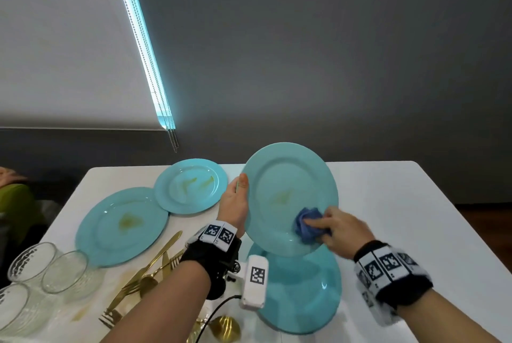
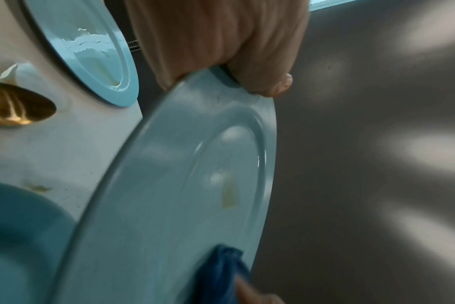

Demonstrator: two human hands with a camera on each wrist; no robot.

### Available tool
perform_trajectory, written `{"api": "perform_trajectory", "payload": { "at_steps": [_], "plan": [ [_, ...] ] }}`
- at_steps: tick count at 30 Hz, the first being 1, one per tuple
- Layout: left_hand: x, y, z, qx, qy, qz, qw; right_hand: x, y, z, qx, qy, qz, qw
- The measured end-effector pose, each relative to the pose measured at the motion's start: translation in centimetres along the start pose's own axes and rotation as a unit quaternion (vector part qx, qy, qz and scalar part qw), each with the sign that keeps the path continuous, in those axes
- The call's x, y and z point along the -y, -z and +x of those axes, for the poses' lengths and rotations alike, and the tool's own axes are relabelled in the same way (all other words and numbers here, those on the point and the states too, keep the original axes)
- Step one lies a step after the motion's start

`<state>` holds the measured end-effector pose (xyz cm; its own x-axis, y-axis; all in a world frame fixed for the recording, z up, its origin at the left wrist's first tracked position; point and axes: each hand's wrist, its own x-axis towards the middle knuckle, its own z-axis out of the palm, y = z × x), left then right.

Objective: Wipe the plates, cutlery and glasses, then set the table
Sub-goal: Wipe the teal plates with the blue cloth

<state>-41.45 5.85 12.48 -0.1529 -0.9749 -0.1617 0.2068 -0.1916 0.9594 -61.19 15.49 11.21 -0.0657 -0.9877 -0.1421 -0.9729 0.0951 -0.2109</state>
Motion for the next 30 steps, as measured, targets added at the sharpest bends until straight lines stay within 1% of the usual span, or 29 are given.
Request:
{"api": "perform_trajectory", "payload": {
  "at_steps": [2, 3, 4, 5, 6, 7, 8, 9, 10, 11, 12, 13, 14, 15, 16, 17, 18, 19, 20, 21, 22, 23, 24, 25, 26, 27, 28, 29, 30],
  "plan": [
    [0.4, -0.6, -0.5, 0.023, 0.024, -0.009, 0.999, -0.3, 0.9, 0.7, -0.105, -0.086, 0.028, 0.99],
    [0.4, -1.0, -0.7, 0.031, 0.032, -0.012, 0.999, 0.0, 1.0, 1.0, -0.167, -0.118, 0.065, 0.977],
    [0.3, -1.4, -0.8, 0.034, 0.03, -0.011, 0.999, 0.4, 0.7, 1.1, -0.219, -0.121, 0.092, 0.964],
    [0.2, -1.7, -0.8, 0.034, 0.022, -0.007, 0.999, 0.8, 0.1, 0.9, -0.245, -0.089, 0.101, 0.96],
    [0.0, -1.9, -0.8, 0.036, 0.011, -0.004, 0.999, 1.3, -0.2, 0.4, -0.237, -0.021, 0.101, 0.966],
    [-0.1, -1.8, -0.7, 0.034, -0.001, 0.003, 0.999, 1.3, -1.2, -0.1, -0.202, 0.057, 0.058, 0.976],
    [-0.3, -1.6, -0.5, 0.032, -0.009, 0.015, 0.999, 1.1, -1.5, -0.6, -0.128, 0.103, 0.028, 0.986],
    [-0.3, -1.5, -0.5, 0.029, -0.01, 0.024, 0.999, 0.6, -1.0, -0.9, -0.047, 0.111, 0.012, 0.993],
    [-0.3, -1.3, -0.4, 0.029, -0.009, 0.031, 0.999, -0.4, -0.3, -1.1, 0.02, 0.096, -0.013, 0.995],
    [-0.2, -1.2, -0.5, 0.033, -0.007, 0.041, 0.999, -1.5, 0.3, -0.8, 0.036, 0.068, -0.031, 0.997],
    [0.1, -1.3, -0.6, 0.042, -0.003, 0.05, 0.998, -2.3, 0.8, -0.4, 0.016, 0.031, -0.042, 0.999],
    [0.3, -1.4, -0.7, 0.049, 0.0, 0.059, 0.997, -2.5, 1.3, -0.2, -0.036, -0.021, -0.029, 0.999],
    [0.5, -1.7, -0.8, 0.054, 0.004, 0.065, 0.996, -2.3, 1.3, 0.0, -0.116, -0.063, 0.02, 0.991],
    [0.5, -2.0, -1.0, 0.058, 0.007, 0.067, 0.996, -1.8, 0.9, 0.4, -0.192, -0.098, 0.063, 0.975],
    [0.5, -2.4, -1.0, 0.06, 0.007, 0.065, 0.996, -1.2, 0.3, 0.6, -0.247, -0.097, 0.101, 0.959],
    [0.4, -2.7, -1.1, 0.06, 0.005, 0.064, 0.996, -0.5, -0.5, 0.5, -0.263, -0.065, 0.119, 0.955],
    [0.3, -2.8, -1.0, 0.059, 0.001, 0.061, 0.996, 0.4, -0.7, 0.1, -0.244, 0.007, 0.113, 0.963],
    [0.0, -2.8, -1.0, 0.053, -0.004, 0.053, 0.997, 0.8, -1.2, -0.4, -0.194, 0.087, 0.068, 0.975],
    [-0.1, -2.6, -0.9, 0.044, -0.008, 0.041, 0.998, 0.8, -1.3, -1.0, -0.121, 0.14, 0.021, 0.982],
    [-0.3, -2.2, -0.7, 0.036, -0.009, 0.031, 0.999, 0.5, -0.8, -1.2, -0.059, 0.154, -0.021, 0.986],
    [-0.5, -1.8, -0.6, 0.031, -0.005, 0.028, 0.999, -0.1, 0.2, -1.2, -0.014, 0.144, -0.044, 0.989],
    [-0.5, -1.5, -0.5, 0.028, 0.002, 0.027, 0.999, -1.3, 0.7, -0.8, -0.018, 0.117, -0.051, 0.992],
    [-0.4, -1.4, -0.6, 0.028, 0.01, 0.026, 0.999, -2.0, 1.4, -0.4, -0.025, 0.053, -0.042, 0.997],
    [-0.4, -1.4, -0.7, 0.03, 0.018, 0.021, 0.999, -2.2, 1.7, 0.0, -0.072, -0.007, -0.019, 0.997],
    [-0.4, -1.6, -0.8, 0.037, 0.027, 0.017, 0.999, -2.0, 1.9, 0.3, -0.148, -0.055, 0.01, 0.987],
    [-0.4, -1.9, -0.8, 0.044, 0.029, 0.015, 0.999, -1.7, 1.6, 0.7, -0.225, -0.076, 0.041, 0.971],
    [-0.6, -2.1, -0.8, 0.047, 0.024, 0.02, 0.998, -1.2, 1.1, 0.8, -0.274, -0.061, 0.051, 0.958],
    [-0.8, -2.3, -0.8, 0.045, 0.014, 0.029, 0.998, -0.6, 0.9, 0.5, -0.26, -0.009, 0.058, 0.964],
    [-0.8, -2.2, -0.6, 0.039, 0.009, 0.036, 0.999, 0.0, 0.4, 0.1, -0.222, 0.062, 0.026, 0.973]
  ]
}}
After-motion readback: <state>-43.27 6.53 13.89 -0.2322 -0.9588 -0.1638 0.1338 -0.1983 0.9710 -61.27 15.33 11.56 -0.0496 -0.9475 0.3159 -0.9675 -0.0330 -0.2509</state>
